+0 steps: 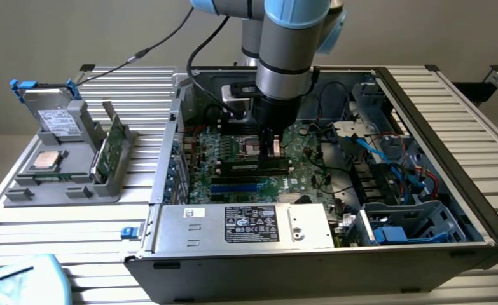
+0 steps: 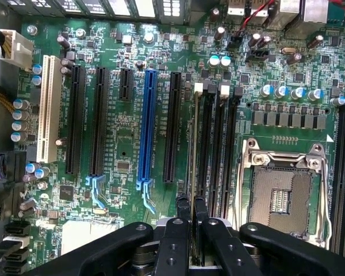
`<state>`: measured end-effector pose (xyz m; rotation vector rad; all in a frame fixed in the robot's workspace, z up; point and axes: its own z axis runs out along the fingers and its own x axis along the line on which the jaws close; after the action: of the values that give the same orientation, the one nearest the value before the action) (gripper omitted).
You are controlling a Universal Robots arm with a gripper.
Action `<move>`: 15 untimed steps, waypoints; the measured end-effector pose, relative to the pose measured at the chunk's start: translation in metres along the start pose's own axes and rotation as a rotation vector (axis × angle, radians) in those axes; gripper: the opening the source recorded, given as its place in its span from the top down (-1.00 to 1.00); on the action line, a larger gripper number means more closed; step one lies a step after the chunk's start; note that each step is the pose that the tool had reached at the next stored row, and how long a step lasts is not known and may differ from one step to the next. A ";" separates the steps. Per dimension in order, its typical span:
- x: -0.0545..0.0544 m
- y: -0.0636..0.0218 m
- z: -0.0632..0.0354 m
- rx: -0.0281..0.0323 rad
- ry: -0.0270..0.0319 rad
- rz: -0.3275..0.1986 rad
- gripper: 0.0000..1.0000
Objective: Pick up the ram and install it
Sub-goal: 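Insert the ram into the slot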
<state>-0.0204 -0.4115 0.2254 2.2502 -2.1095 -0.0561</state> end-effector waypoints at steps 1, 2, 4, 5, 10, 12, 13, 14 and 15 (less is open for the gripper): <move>0.000 0.0000 -0.0001 -0.0004 0.0001 0.000 0.73; 0.000 0.0001 -0.0002 -0.0009 0.0002 0.000 0.73; 0.000 0.0000 -0.0005 -0.0018 0.0002 0.000 0.73; 0.000 0.0001 -0.0010 -0.0027 0.0004 0.000 0.73; 0.000 0.0001 -0.0013 -0.0050 -0.0001 0.000 0.73; 0.000 0.0001 -0.0013 -0.0050 0.0000 0.000 0.73; 0.000 0.0001 -0.0013 -0.0050 0.0000 0.000 0.73; 0.000 -0.0001 -0.0014 -0.0051 0.0001 0.000 0.73; 0.000 -0.0001 -0.0017 -0.0052 0.0003 0.000 0.73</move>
<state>-0.0202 -0.4114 0.2271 2.2469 -2.1071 -0.0612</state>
